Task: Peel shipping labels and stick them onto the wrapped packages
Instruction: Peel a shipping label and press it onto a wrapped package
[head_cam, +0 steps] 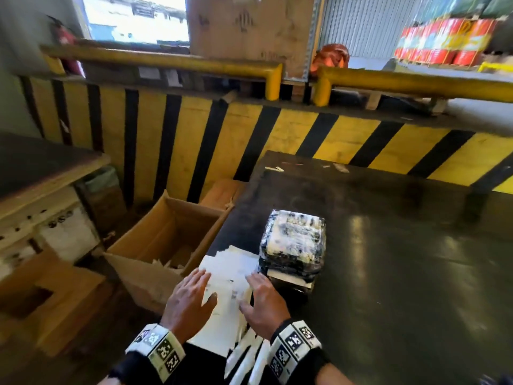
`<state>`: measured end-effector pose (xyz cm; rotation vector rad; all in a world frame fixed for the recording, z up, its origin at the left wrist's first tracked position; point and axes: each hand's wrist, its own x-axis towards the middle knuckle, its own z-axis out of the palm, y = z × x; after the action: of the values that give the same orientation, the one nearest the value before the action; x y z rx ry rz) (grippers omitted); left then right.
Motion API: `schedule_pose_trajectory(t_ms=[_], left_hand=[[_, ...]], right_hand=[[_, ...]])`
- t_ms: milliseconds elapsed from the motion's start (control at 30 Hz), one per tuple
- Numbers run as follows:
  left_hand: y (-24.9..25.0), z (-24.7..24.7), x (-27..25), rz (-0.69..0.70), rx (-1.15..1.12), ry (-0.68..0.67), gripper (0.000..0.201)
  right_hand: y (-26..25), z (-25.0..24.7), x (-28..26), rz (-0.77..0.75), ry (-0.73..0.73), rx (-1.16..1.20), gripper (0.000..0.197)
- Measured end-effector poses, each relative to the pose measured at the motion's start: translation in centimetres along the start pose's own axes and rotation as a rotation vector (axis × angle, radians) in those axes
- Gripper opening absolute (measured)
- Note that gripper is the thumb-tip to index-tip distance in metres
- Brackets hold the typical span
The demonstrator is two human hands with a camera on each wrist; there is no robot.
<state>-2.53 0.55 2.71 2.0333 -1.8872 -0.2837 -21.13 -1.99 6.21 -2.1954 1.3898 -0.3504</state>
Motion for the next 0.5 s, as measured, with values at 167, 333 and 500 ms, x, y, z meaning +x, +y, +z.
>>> schedule_pose_trajectory(t_ms=[167,333,500], left_hand=[[-3.3,1.7,1.7,-0.145,-0.019,-0.039,0.056],[-4.5,2.3,2.9,-0.219,-0.124,-0.041,0.038],[-5.4,2.4,3.7,-0.234,-0.376,0.05,0.029]], right_hand=[[-0.7,2.5,3.0,0.041,-0.156,-0.108,0.059],[-0.4,4.0,4.1,0.094,-0.246,-0.122,0.06],[0.2,4.6,4.4,0.127,-0.255,-0.086,0.061]])
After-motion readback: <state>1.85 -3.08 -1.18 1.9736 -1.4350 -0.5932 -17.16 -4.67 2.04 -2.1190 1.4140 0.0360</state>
